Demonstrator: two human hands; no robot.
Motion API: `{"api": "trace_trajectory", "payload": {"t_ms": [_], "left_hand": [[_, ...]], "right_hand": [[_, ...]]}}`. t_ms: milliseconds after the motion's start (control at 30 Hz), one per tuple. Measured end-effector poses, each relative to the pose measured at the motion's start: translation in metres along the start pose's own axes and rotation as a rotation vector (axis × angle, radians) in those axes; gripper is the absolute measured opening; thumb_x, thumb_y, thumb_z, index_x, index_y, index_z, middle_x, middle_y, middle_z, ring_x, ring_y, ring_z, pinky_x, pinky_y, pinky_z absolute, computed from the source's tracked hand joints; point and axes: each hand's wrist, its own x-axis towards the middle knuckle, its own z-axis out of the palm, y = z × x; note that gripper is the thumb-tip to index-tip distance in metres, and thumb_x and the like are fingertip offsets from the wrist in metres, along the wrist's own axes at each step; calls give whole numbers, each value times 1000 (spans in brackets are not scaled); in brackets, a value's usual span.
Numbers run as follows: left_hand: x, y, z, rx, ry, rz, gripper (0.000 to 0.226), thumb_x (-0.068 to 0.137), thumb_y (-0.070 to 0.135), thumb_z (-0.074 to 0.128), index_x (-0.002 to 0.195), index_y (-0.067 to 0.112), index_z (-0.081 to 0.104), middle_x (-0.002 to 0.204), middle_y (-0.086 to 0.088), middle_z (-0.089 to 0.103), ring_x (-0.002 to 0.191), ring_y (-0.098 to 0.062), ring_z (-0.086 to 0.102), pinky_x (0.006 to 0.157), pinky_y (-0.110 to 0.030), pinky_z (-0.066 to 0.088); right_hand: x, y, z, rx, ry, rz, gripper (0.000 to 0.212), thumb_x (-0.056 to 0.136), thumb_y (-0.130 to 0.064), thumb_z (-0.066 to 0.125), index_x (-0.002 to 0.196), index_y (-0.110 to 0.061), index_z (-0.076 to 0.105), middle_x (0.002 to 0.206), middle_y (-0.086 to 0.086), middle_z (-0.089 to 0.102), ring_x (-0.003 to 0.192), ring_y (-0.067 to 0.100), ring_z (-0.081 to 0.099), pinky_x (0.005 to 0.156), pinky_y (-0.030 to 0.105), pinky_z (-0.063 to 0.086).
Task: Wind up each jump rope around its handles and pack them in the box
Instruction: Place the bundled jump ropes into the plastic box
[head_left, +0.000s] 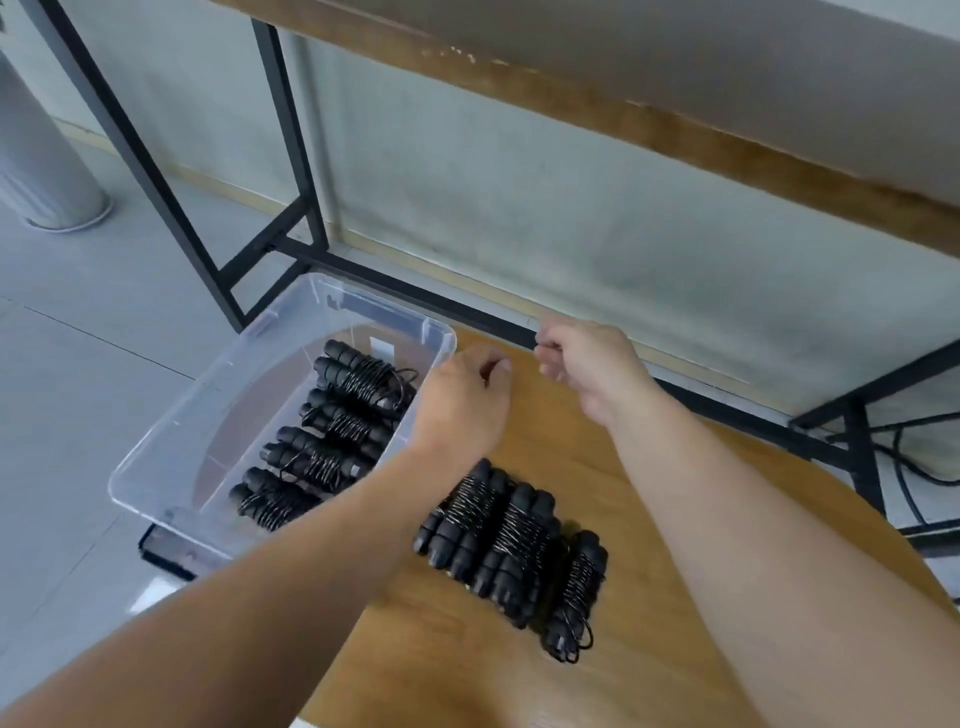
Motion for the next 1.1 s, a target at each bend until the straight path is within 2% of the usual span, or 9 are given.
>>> {"api": "trace_trajectory", "payload": {"t_ms": [400,467,500,533,567,700,833,967,1100], "left_hand": [[-149,-24,162,-383,124,-743,22,100,17,48,105,10,68,69,1,60,61,-16,53,56,-28,44],[-161,-32,179,-414,134,-883,26,99,9,44,115,0,63,71,0,56,60,-16,47,52,-23,42],[-166,-34,187,-382,109,-930,28,98,6,44,119,-3,60,79,-2,58,62,-15,45,50,-21,44],[-167,-37,194,-382,145,-1005,30,97,6,45,123,-1,59,93,-6,62,64,-14,45,51,-20,46],[-172,-39,202,-419,180,-1077,31,98,11,47,126,2,58,111,-11,65,64,-12,45,49,-18,46],[-172,-48,217,-593,271,-1249,38,99,19,46,137,11,47,140,-11,52,85,-11,57,64,-17,50],[-185,-47,225,158,-108,-907,57,102,20,43,153,9,21,156,-3,29,141,-17,34,107,-23,35],[-182,-54,230,-41,-37,-1050,52,96,17,54,144,10,37,140,-1,45,126,-16,49,101,-21,41],[-186,-54,233,-293,79,-1065,42,97,18,54,137,8,46,134,-4,52,109,-14,58,86,-19,48]], "right_hand": [[4,144,-114,-408,-232,266,35,92,-10,49,123,4,59,104,13,69,79,21,49,99,48,45],[7,165,-120,-433,-257,269,38,89,-8,48,124,6,56,97,11,63,85,16,36,75,31,35],[10,173,-121,-447,-278,263,36,87,-6,47,119,8,57,96,12,60,85,24,52,79,35,46],[12,178,-122,-478,-305,246,31,87,-4,45,111,8,61,127,14,60,127,29,47,101,49,47],[11,185,-121,-528,-349,243,29,88,-2,43,109,4,63,99,2,37,88,21,36,74,34,27],[12,206,-125,-702,-430,194,55,94,-7,42,149,-17,42,154,6,39,139,30,38,110,36,32],[12,225,-126,-816,-507,162,65,92,-5,42,154,-19,31,157,9,33,138,31,38,108,35,34],[9,235,-129,-847,-550,145,71,89,-4,44,155,-27,28,152,9,38,102,27,46,73,28,41],[4,238,-139,-772,-511,170,69,87,-3,46,151,-25,37,148,10,43,114,28,46,92,31,42]]}}
